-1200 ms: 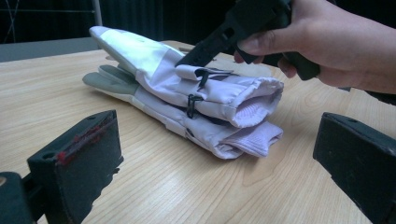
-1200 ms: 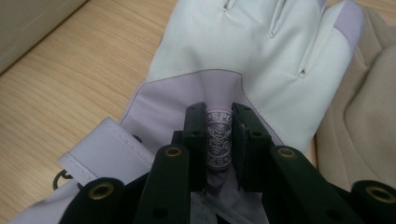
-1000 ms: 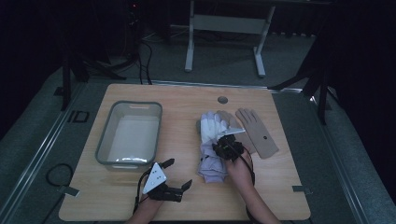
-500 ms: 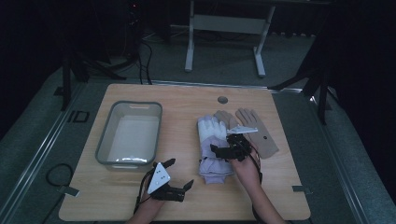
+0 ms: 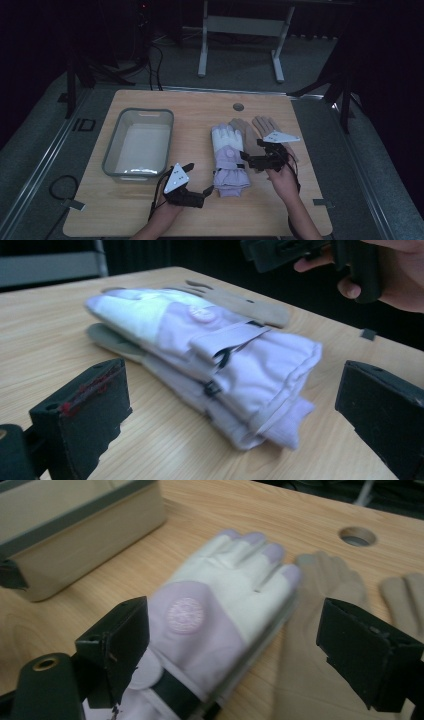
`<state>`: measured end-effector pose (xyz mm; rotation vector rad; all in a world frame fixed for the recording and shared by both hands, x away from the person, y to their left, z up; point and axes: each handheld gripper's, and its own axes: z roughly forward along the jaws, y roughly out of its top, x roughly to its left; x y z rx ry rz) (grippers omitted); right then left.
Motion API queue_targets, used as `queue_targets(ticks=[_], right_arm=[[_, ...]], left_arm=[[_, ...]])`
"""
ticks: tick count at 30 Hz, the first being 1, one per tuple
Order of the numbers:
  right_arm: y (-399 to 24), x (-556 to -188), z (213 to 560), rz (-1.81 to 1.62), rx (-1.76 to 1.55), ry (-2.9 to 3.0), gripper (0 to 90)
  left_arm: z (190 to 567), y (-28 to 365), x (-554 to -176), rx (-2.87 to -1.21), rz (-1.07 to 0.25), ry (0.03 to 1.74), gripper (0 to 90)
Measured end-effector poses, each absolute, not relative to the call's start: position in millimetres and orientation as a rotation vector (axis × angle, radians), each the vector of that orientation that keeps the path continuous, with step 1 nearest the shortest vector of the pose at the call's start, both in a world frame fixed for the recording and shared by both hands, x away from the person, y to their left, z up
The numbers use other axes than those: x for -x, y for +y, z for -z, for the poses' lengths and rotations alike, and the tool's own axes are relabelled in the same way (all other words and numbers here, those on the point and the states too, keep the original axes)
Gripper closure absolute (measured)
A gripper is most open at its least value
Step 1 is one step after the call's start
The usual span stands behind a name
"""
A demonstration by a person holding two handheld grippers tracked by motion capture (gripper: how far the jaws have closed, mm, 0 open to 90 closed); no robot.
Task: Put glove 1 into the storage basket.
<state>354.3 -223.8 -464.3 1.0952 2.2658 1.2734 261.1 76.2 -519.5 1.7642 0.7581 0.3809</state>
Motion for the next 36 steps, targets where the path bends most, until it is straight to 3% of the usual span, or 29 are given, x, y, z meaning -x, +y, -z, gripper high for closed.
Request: queue_targets(ticks=[7,8,12,14,16,18,25,29,34,36], right_arm=[[-225,-366,460,-1.289,-1.193,2.3,9.9],[-223,-366,462,-1.279,-1.18,2.304,10.0],[-219,-374,472,-1.234,-1.226,2.291,28.4],[-220,-381,476,-1.246,-1.272,2.288,36.6],[-220,-385,479,-1.25,-1.3,2.279,37.6],[-219,-392,487,-1.287,-1.35,2.293,44.6],[-215,-397,505,-1.253,-1.416,2.35,43.3],[-211,-399,522,-1.189,-1.468,2.407,38.1],[-207,-400,532,-1.117,-1.509,2.472,39.9],[-209,-402,537,-1.142,-1.553,2.49,45.1]], left_arm=[[494,61,-286,-1.796,-0.312,0.817,6.1],[492,60,-290,-1.796,-0.303,0.839,10.8],[490,52,-302,-1.838,-0.258,0.954,21.7],[494,48,-304,-1.855,-0.247,1.01,21.7],[497,45,-305,-1.864,-0.24,1.024,21.7],[505,40,-304,-1.897,-0.244,1.046,21.8],[528,33,-306,-1.948,-0.151,1.099,21.8],[542,34,-310,-1.954,-0.094,1.145,21.8],[549,36,-312,-1.947,-0.045,1.17,21.9],[551,35,-312,-1.956,-0.024,1.164,24.4]])
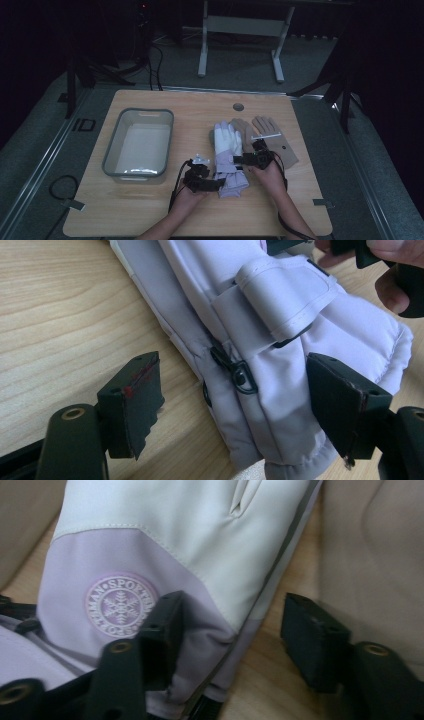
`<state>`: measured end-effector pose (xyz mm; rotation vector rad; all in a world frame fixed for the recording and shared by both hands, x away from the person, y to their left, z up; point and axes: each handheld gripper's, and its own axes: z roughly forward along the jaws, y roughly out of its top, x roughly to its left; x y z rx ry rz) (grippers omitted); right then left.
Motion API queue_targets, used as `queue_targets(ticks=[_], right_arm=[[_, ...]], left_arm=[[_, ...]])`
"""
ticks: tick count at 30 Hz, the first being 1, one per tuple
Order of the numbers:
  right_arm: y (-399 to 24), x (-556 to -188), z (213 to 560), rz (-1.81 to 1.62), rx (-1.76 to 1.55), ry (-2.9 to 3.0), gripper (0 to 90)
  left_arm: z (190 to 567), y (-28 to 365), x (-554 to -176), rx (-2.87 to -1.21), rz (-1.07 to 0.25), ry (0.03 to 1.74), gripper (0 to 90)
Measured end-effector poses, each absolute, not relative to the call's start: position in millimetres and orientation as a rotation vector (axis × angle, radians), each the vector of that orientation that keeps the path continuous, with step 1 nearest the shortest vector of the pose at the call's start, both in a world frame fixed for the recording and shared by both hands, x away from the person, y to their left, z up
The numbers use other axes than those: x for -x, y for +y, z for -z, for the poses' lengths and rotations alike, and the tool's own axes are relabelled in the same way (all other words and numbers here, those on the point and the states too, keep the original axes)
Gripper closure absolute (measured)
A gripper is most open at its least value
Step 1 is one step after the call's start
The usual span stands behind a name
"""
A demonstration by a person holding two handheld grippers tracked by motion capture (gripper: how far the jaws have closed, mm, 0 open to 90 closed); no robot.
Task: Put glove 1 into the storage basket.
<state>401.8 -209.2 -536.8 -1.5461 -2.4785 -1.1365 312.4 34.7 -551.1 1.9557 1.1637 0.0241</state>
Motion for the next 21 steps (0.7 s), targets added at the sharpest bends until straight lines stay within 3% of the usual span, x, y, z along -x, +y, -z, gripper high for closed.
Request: queue_targets(ticks=[2,3,5,8,9,14,21], right_arm=[[-210,-402,539,1.136,1.537,-2.455,45.1],[-211,-402,542,1.156,1.513,-2.419,54.5],[-211,-402,543,1.161,1.493,-2.407,60.0],[-210,-402,543,1.157,1.479,-2.404,62.0],[-208,-402,542,1.144,1.483,-2.418,68.2],[-200,-397,536,1.119,1.505,-2.499,74.6],[-192,-388,528,1.137,1.517,-2.589,80.0]], left_arm=[[551,35,-312,-1.956,-0.024,1.164,25.2],[553,36,-314,-1.945,0.015,1.163,28.5],[554,36,-314,-1.943,0.04,1.147,34.7],[555,36,-314,-1.942,0.055,1.137,40.5],[556,37,-315,-1.934,0.078,1.131,46.1],[553,39,-314,-1.942,0.083,1.113,68.2],[541,38,-311,-1.987,0.007,1.093,73.9]])
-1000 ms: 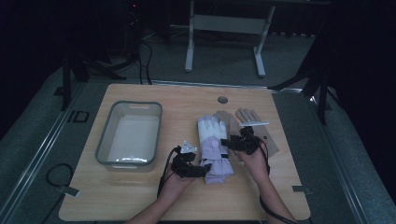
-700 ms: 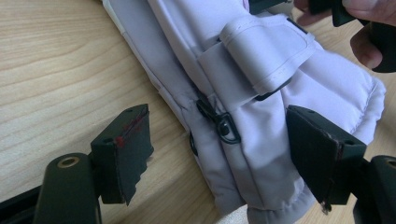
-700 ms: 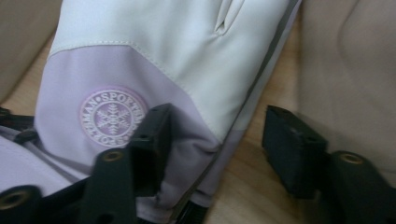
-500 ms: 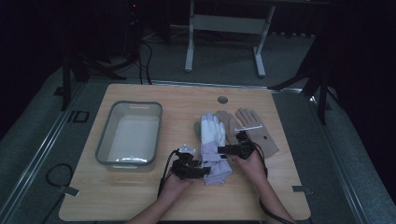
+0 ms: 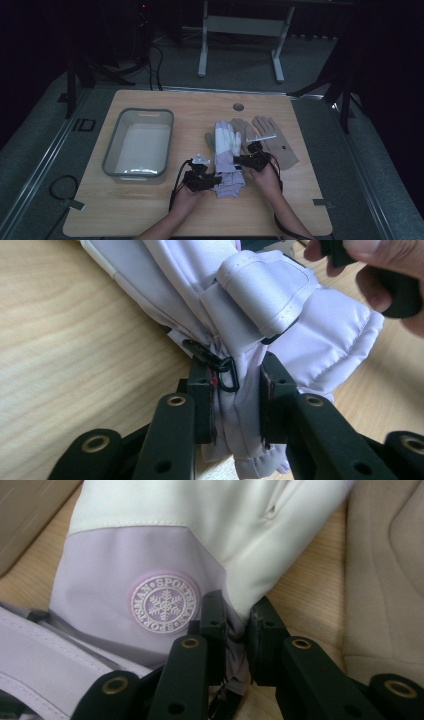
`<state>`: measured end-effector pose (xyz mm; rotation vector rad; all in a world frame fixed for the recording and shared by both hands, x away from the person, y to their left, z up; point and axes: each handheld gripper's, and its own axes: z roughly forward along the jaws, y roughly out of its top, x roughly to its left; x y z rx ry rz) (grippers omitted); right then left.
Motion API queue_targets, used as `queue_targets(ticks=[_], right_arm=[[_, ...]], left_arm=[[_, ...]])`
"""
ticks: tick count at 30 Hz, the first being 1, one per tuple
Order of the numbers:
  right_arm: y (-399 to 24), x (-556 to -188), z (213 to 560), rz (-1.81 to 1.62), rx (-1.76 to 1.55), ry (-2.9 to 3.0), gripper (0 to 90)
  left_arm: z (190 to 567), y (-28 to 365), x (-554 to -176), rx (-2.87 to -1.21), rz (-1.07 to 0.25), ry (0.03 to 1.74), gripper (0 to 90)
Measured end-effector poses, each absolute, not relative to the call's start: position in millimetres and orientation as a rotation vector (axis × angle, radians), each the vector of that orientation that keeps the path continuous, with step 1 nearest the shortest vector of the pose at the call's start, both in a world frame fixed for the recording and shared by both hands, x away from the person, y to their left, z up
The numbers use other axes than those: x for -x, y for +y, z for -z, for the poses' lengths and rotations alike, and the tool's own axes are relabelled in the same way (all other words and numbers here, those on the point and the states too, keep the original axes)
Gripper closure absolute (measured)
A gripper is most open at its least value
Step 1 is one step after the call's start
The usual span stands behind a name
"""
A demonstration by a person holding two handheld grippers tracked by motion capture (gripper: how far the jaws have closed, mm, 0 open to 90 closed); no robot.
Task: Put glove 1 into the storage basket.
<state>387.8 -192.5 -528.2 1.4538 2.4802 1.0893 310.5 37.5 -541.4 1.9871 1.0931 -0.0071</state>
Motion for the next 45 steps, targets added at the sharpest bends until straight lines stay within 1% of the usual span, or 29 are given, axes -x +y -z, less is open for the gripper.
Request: queue_targets(ticks=[5,6,7,8,15,22,29,36,42,45], right_arm=[[-190,-380,511,-1.119,-1.394,2.441,80.6],[-188,-378,501,-1.138,-1.371,2.418,80.8],[-188,-378,498,-1.147,-1.368,2.413,80.9],[-188,-378,498,-1.147,-1.368,2.413,80.9],[-182,-376,467,-1.217,-1.321,2.37,80.9],[-171,-375,443,-1.252,-1.267,2.328,80.9],[-160,-377,426,-1.294,-1.242,2.317,81.0],[-141,-383,412,-1.335,-1.214,2.321,81.0],[-113,-389,405,-1.361,-1.174,2.34,81.1],[-100,-392,404,-1.367,-1.162,2.353,81.1]], left_arm=[[531,41,-311,-1.996,-0.024,1.067,75.7],[525,43,-311,-1.995,-0.029,1.057,75.7],[519,45,-311,-2.001,-0.051,1.037,75.7],[519,45,-311,-2.001,-0.051,1.037,75.8],[491,60,-315,-1.982,-0.065,0.993,75.9],[474,73,-318,-1.953,-0.078,0.981,75.9],[457,86,-320,-1.96,-0.102,0.959,75.9],[441,111,-325,-1.965,-0.111,0.955,75.9],[433,143,-330,-1.971,-0.105,0.955,75.8],[431,150,-330,-1.968,-0.115,0.963,75.9]])
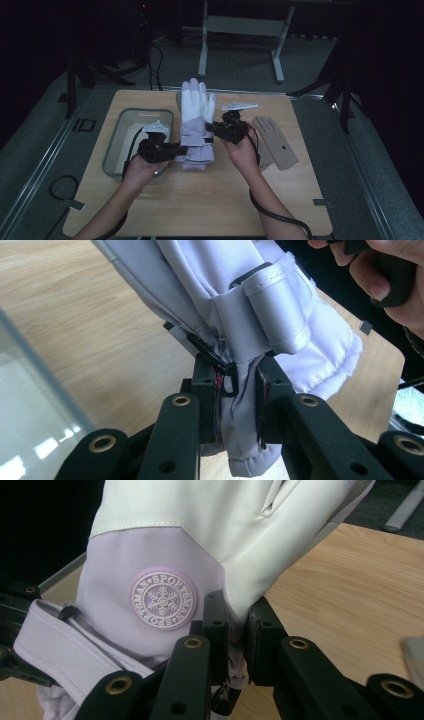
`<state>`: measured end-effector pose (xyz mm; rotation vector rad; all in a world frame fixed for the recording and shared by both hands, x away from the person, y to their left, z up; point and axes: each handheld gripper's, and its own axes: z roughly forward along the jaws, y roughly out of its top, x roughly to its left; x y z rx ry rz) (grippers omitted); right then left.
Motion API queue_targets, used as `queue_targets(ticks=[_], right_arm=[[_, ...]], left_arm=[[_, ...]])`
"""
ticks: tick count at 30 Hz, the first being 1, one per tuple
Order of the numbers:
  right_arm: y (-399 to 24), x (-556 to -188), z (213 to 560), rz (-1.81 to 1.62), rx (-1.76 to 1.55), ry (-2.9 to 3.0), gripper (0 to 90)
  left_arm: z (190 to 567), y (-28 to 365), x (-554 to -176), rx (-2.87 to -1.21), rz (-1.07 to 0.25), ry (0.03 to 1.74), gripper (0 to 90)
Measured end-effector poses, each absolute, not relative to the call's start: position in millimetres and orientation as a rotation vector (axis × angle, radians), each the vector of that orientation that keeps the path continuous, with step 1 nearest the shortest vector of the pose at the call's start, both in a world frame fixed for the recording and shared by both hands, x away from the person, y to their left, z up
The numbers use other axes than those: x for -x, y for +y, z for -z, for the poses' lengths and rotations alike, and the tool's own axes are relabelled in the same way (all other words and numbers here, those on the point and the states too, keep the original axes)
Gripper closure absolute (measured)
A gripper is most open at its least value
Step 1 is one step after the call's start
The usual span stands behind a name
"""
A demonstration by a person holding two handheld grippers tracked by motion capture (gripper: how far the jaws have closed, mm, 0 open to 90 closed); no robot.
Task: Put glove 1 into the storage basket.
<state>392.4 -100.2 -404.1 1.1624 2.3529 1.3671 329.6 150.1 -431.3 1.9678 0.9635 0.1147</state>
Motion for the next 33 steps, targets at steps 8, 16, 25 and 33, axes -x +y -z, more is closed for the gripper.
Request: queue_targets(ticks=[8,16,25,33], right_arm=[[-74,-398,401,-1.385,-1.132,2.382,81.1],[-26,-404,397,-1.408,-1.089,2.43,81.1],[23,-408,398,-1.413,-1.057,2.479,81.1],[51,-416,409,-1.377,-1.07,2.518,81.1]], left_arm=[[427,180,-327,-1.962,-0.124,0.979,75.9],[418,227,-321,-1.968,-0.148,1.023,75.8],[419,272,-318,-1.948,-0.137,1.068,75.8],[438,297,-325,-1.948,-0.074,1.113,75.6]])
